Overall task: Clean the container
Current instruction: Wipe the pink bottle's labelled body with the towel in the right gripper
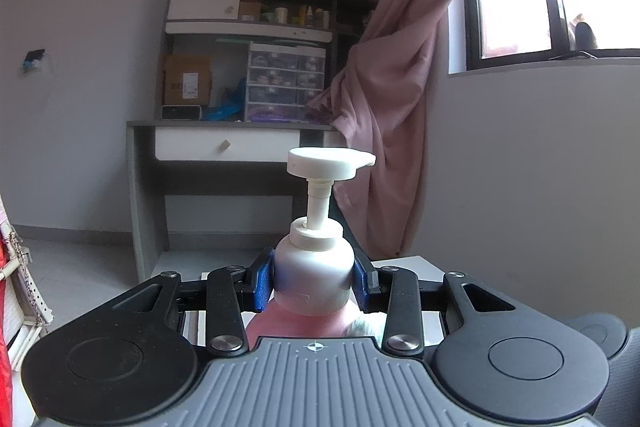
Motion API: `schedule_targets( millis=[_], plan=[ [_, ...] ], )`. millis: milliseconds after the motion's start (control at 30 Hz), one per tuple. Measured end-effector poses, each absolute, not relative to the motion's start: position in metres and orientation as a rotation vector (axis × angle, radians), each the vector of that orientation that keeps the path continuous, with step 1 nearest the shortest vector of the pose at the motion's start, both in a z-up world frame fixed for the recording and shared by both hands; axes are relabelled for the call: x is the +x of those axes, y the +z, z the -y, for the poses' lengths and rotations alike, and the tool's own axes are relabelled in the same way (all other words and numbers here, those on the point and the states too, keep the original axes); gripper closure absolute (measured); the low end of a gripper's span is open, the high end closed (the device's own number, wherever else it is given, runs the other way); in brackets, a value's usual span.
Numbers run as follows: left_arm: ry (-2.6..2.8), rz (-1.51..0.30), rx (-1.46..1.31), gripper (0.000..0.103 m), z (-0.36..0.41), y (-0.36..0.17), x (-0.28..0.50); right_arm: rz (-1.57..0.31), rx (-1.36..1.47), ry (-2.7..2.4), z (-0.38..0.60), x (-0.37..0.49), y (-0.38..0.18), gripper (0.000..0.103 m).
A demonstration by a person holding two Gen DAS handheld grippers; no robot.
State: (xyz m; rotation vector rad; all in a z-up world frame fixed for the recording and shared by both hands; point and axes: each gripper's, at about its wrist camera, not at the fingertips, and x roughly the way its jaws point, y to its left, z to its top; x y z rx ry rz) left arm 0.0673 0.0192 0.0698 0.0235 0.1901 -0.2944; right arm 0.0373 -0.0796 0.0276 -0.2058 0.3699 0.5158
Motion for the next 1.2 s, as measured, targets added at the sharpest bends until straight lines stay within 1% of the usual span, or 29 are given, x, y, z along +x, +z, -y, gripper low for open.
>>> schedule_targets(
  millis=[300,500,633,967,1100,1200],
  plan=[
    [-0.298,-0.192,0.023,0.064,-0.016,0.068,0.068,-0.51,-0.21,0.495,0.068,0.051,-0.01,0.075],
    [-0.3,-0.193,0.026,0.064,-0.015,0.068,0.068,-0.529,-0.186,0.486,0.07,0.055,-0.013,0.075],
    [-0.302,-0.195,0.028,0.064,-0.014,0.068,0.068,-0.507,-0.173,0.487,0.071,0.051,-0.004,0.075],
    [-0.302,-0.206,0.031,0.064,-0.016,0.068,0.07,-0.339,-0.188,0.542,0.069,0.035,0.034,0.076],
    [-0.306,-0.212,0.032,0.064,-0.016,0.068,0.071,-0.318,-0.204,0.553,0.066,0.033,0.037,0.076],
    [-0.309,-0.222,0.032,0.064,-0.017,0.067,0.072,-0.337,-0.206,0.55,0.065,0.037,0.032,0.076]
  ],
)
